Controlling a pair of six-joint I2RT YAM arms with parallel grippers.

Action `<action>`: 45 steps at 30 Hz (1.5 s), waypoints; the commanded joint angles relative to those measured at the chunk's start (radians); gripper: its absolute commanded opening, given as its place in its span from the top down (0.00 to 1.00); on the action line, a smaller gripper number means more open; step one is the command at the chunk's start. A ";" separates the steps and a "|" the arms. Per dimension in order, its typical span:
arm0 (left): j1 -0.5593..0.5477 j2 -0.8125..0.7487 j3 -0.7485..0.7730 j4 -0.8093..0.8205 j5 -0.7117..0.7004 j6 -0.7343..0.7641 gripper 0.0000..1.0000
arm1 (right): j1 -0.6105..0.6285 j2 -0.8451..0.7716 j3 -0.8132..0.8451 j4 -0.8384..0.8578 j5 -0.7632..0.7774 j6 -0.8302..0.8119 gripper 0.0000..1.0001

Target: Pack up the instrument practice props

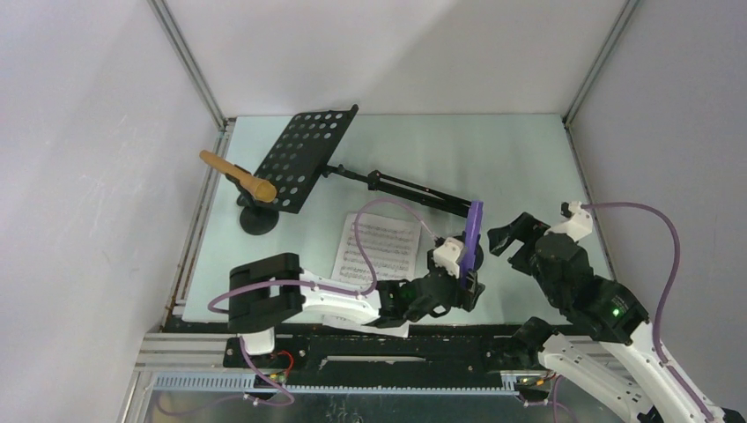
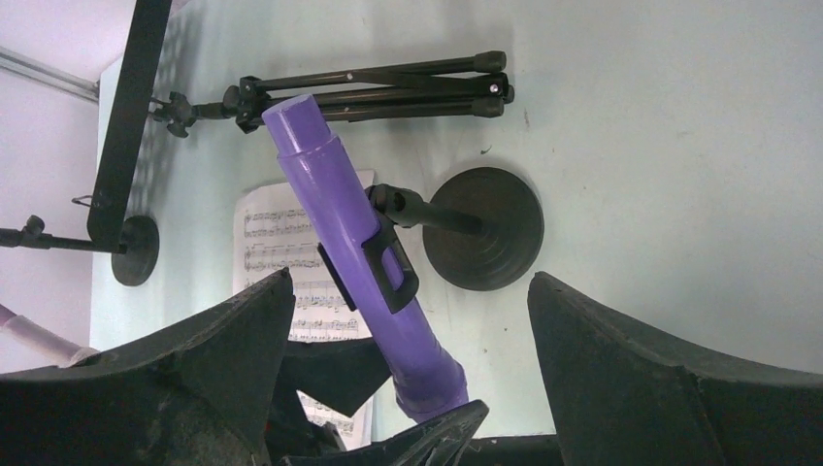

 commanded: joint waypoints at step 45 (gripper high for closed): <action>0.453 -0.363 0.025 -0.633 1.130 0.593 1.00 | 0.015 -0.201 -0.873 1.374 -0.483 -0.763 0.00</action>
